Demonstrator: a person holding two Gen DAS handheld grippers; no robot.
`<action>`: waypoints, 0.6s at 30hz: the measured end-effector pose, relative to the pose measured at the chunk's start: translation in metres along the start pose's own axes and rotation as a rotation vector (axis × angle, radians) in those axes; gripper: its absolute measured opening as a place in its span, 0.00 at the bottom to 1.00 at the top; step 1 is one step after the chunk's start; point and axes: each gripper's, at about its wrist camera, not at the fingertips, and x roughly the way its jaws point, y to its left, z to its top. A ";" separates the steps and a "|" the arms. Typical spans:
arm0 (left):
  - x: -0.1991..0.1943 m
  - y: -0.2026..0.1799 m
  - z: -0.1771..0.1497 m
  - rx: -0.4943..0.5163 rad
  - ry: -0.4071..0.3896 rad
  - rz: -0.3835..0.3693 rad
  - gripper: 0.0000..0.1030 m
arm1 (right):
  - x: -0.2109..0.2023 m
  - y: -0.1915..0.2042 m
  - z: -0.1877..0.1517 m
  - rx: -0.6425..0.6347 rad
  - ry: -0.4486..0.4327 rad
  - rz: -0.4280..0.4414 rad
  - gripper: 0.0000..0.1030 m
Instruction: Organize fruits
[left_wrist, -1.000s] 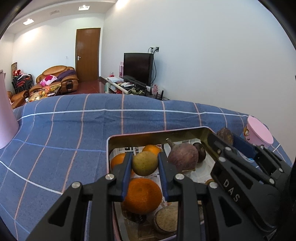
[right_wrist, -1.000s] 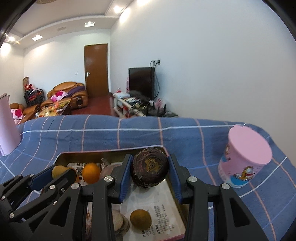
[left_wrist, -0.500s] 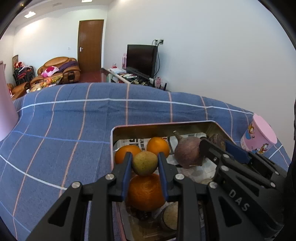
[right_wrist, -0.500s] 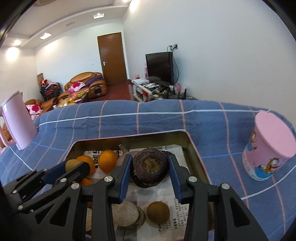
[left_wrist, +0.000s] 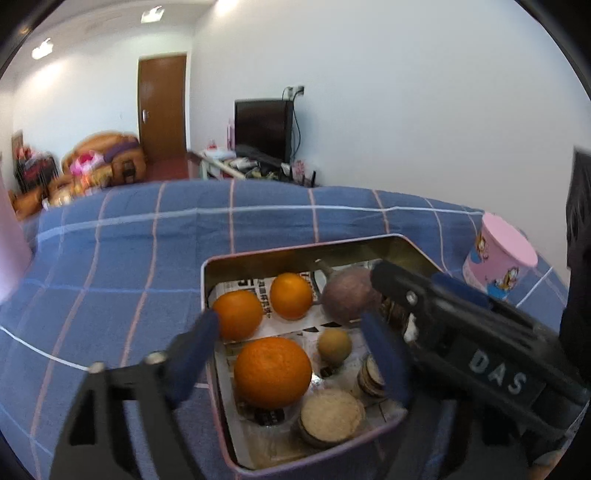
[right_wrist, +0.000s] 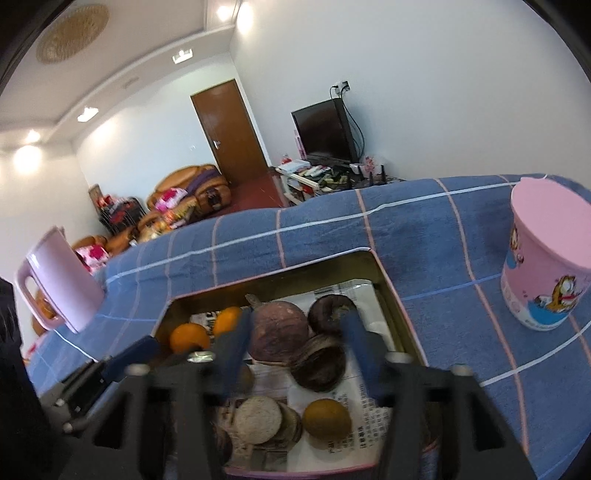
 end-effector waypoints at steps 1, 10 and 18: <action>-0.006 -0.005 -0.001 0.027 -0.034 0.031 1.00 | -0.003 0.001 -0.001 0.002 -0.015 0.008 0.71; -0.031 -0.001 -0.005 0.033 -0.185 0.114 1.00 | -0.037 0.019 -0.005 -0.093 -0.227 -0.097 0.71; -0.048 0.016 -0.012 -0.006 -0.239 0.141 1.00 | -0.063 0.034 -0.013 -0.147 -0.378 -0.215 0.72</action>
